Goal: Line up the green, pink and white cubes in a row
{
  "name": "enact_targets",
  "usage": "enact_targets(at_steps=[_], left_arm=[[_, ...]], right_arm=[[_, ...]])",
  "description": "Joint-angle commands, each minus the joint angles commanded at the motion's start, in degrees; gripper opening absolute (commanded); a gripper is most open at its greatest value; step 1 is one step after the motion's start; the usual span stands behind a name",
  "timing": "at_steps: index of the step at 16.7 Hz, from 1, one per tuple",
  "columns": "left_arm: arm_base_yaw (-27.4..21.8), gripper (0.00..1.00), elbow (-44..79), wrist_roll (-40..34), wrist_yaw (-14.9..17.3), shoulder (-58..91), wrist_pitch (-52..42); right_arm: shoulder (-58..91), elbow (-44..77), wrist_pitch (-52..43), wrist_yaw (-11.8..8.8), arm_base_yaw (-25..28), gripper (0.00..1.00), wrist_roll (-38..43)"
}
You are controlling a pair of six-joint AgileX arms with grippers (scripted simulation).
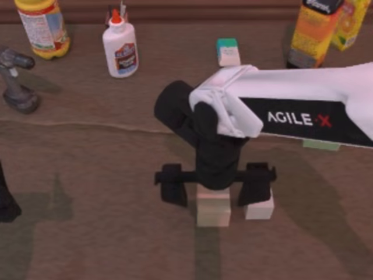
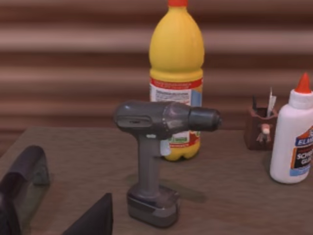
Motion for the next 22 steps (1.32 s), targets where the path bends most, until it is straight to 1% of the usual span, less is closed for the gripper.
enact_targets(at_steps=[7,13,17,20,22], left_arm=[[0.00,1.00,0.00,0.00,0.00,0.00,0.00],[0.00,1.00,0.00,0.00,0.00,0.00,0.00],[0.00,1.00,0.00,0.00,0.00,0.00,0.00],[0.00,1.00,0.00,0.00,0.00,0.00,0.00],[0.00,1.00,0.00,0.00,0.00,0.00,0.00]], right_arm=[[-0.23,0.87,-1.00,0.02,-0.05,1.00,0.10],[-3.52,8.81,-12.64,-0.01,0.50,1.00,0.19],[-4.18,9.89,-14.02,-0.04,0.59,1.00,0.08],[-3.60,10.35,-14.08,-0.04,-0.54,1.00,-0.59],[-2.32,12.24,-14.84,-0.13,-3.70,1.00,-2.92]])
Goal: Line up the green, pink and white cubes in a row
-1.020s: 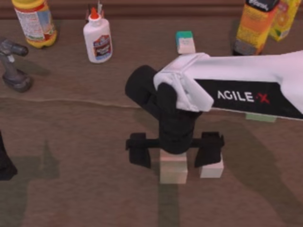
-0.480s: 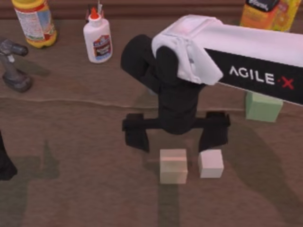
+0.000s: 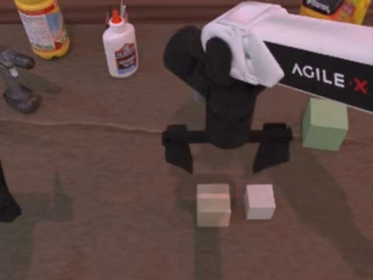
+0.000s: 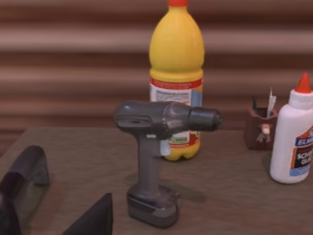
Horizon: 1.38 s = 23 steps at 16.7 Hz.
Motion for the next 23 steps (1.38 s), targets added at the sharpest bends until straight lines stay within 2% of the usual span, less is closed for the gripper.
enact_targets(at_steps=[2,7,10,17,23], left_arm=[[0.00,1.00,0.00,0.00,0.00,0.00,0.00],[0.00,1.00,0.00,0.00,0.00,0.00,0.00],[0.00,1.00,0.00,0.00,0.00,0.00,0.00],[0.00,1.00,0.00,0.00,0.00,0.00,0.00],[0.00,1.00,0.00,0.00,0.00,0.00,0.00]], right_arm=[[1.90,2.72,-1.14,-0.18,-5.35,1.00,-3.61],[6.97,10.36,-4.24,-0.75,-22.95,1.00,-15.25],[8.79,13.60,-5.33,-1.01,-29.60,1.00,-20.66],[9.17,13.32,-4.51,-1.06,-30.89,1.00,-21.93],[12.39,3.50,9.14,-1.05,-30.93,1.00,-21.90]])
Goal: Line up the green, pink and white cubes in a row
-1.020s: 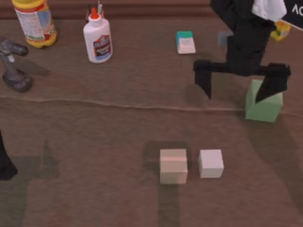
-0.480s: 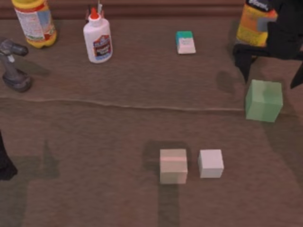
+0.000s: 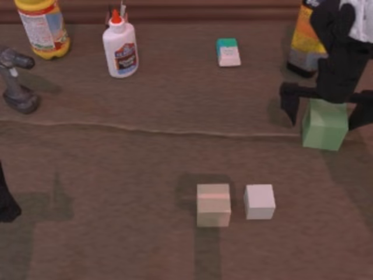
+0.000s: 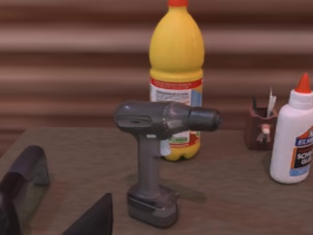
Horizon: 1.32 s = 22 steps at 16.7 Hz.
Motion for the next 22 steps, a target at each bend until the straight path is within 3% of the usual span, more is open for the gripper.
enact_targets(at_steps=[6,19,22], left_arm=[[0.00,1.00,0.00,0.00,0.00,0.00,0.00],[0.00,1.00,0.00,0.00,0.00,0.00,0.00],[0.00,1.00,0.00,0.00,0.00,0.00,0.00]], right_arm=[[1.03,-2.55,3.02,0.01,0.01,1.00,0.03],[1.03,-2.55,3.02,0.01,0.01,0.02,0.03],[1.03,-2.55,3.02,0.01,0.01,0.00,0.03]])
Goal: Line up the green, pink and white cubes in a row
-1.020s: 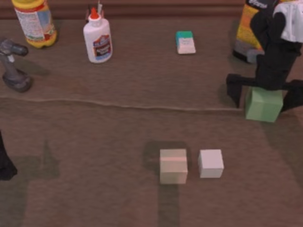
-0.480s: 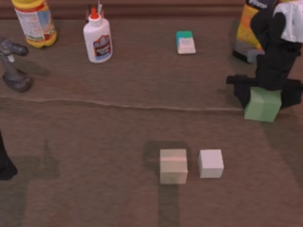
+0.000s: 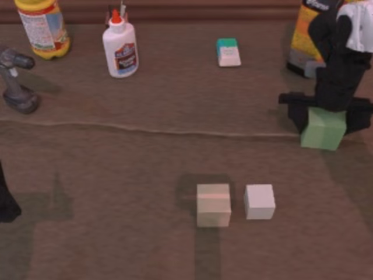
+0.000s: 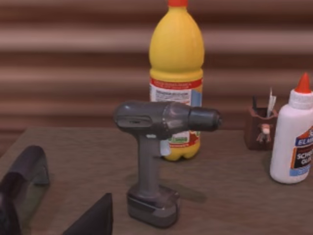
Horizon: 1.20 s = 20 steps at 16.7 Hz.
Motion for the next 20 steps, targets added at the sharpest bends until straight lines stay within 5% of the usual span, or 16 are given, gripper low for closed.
enact_targets(at_steps=[20], left_arm=[[0.00,1.00,0.00,0.00,0.00,0.00,0.00]], right_arm=[[-3.95,9.92,-13.66,0.10,0.32,0.00,0.08]])
